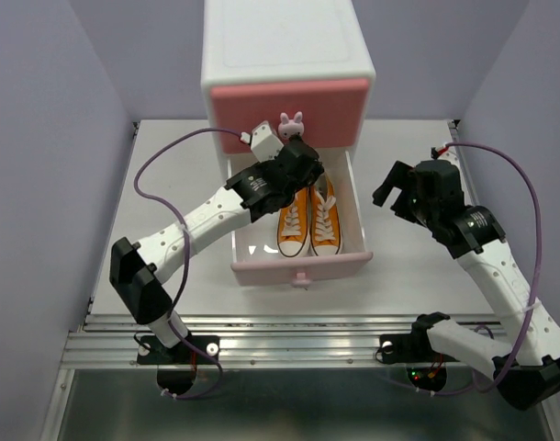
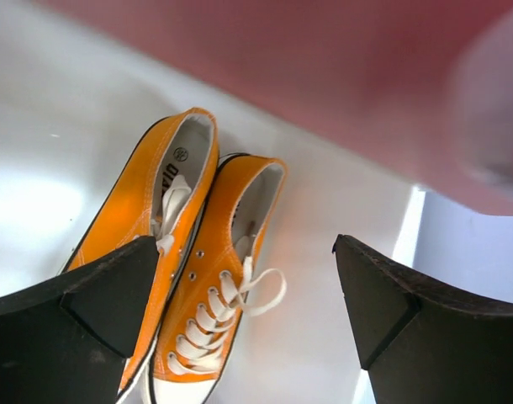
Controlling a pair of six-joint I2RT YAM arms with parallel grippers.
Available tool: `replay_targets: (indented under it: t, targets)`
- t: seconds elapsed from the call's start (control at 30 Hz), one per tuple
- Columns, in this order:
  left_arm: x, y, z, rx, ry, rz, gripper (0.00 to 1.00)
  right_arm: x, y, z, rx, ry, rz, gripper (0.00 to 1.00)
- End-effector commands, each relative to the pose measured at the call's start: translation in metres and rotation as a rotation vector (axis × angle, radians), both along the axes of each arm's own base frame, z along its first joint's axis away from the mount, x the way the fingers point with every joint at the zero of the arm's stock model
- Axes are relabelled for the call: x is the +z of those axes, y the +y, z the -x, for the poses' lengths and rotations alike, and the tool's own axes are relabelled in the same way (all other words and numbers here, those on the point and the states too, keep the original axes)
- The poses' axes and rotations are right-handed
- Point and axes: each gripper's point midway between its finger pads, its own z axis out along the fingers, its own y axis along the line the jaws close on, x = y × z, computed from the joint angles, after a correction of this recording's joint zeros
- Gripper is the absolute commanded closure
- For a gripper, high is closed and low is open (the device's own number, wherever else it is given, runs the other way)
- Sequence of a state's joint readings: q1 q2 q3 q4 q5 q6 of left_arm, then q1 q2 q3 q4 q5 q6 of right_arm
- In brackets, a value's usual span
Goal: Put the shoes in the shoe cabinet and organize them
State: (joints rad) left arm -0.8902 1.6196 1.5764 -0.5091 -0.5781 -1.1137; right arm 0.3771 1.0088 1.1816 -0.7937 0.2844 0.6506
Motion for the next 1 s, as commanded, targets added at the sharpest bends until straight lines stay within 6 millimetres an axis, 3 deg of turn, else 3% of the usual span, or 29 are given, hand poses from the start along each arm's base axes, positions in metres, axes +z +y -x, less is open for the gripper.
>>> replay_targets:
  t: [0.0,0.13,0.2,0.37,0.5,0.63,0.77,0.9,0.97]
  targets:
    - [0.052,0.023,0.009,0.024,-0.059,0.001,0.01,0.025,-0.002,0.007,0.015,-0.051,-0.006,0.00]
    - [0.092,0.050,0.023,0.042,-0.109,0.023,0.01,0.029,-0.002,0.014,0.032,-0.049,-0.005,0.00]
    - [0.102,0.070,0.035,0.050,-0.106,0.014,0.01,0.031,-0.004,0.015,0.027,-0.052,-0.006,0.00]
    - [0.089,0.121,0.064,0.127,-0.004,0.007,0.01,0.021,-0.001,0.021,0.045,-0.005,-0.009,0.00]
    - [0.098,0.166,0.086,0.211,-0.006,0.026,0.01,0.012,-0.007,0.022,0.004,0.044,0.014,0.00]
    - [0.094,0.193,0.095,0.255,-0.001,0.003,0.01,0.010,-0.007,0.016,0.005,0.033,0.027,0.00]
    - [0.088,0.205,0.095,0.292,0.013,0.038,0.01,0.017,-0.009,0.011,-0.009,-0.008,0.025,0.00]
    - [0.085,0.204,0.093,0.278,0.013,0.095,0.01,0.024,-0.007,0.012,0.002,-0.037,0.010,0.00]
    - [0.093,0.206,0.093,0.275,-0.006,0.099,0.01,0.031,-0.004,0.017,0.052,-0.053,0.014,0.00]
